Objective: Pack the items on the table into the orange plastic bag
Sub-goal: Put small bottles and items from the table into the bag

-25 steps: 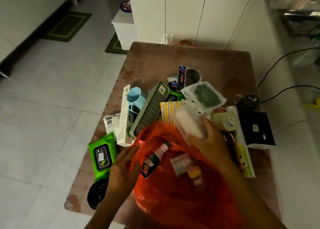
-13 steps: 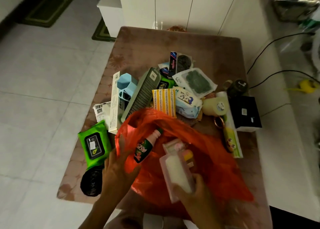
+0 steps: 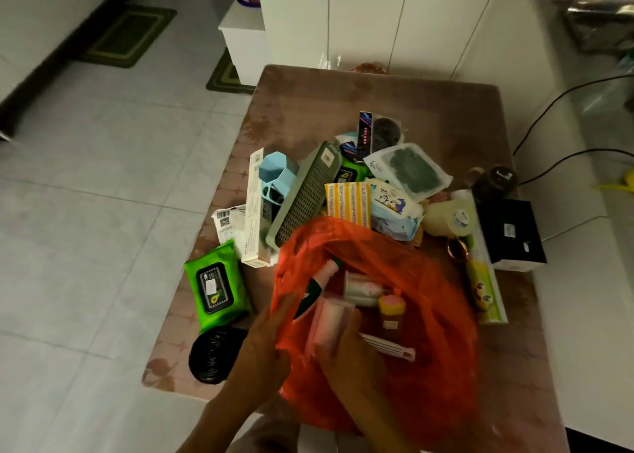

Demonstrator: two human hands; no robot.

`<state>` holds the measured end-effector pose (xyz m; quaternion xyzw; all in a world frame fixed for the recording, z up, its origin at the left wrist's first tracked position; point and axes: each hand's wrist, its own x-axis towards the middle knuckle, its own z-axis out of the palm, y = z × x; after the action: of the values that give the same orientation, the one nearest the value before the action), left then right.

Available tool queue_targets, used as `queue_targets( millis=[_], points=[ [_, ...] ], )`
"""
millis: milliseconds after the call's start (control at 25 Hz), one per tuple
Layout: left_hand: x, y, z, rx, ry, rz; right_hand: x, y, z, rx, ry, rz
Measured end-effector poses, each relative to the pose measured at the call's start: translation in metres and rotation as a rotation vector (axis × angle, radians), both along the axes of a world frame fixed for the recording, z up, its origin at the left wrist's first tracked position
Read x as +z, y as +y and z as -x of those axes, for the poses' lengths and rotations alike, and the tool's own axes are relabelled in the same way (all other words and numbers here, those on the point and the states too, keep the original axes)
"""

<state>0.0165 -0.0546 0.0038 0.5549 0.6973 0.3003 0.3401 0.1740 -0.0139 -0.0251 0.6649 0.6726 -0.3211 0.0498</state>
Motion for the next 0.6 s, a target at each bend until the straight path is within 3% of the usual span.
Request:
queue_targets(
  millis=[120, 200, 280, 400, 480, 600],
  points=[
    [0.001, -0.006, 0.007, 0.062, -0.005, 0.042, -0.013, 0.008, -0.012, 0.160, -0.124, -0.175],
    [0.006, -0.006, 0.009, 0.059, -0.024, 0.035, -0.022, 0.013, -0.024, 0.235, -0.084, -0.046],
    [0.011, -0.006, 0.011, 0.029, -0.081, -0.069, -0.027, 0.015, -0.031, 0.207, 0.074, 0.173],
    [0.015, -0.020, 0.024, 0.278, -0.138, -0.176, -0.032, 0.016, -0.033, 0.124, 0.175, 0.096],
    [-0.003, -0.042, 0.052, 0.460, 0.133, -0.100, -0.030, 0.022, -0.036, 0.076, 0.198, -0.050],
    [-0.047, -0.056, 0.087, 0.224, 0.397, 0.336, -0.023, 0.032, -0.048, 0.039, 0.248, -0.128]
  ],
)
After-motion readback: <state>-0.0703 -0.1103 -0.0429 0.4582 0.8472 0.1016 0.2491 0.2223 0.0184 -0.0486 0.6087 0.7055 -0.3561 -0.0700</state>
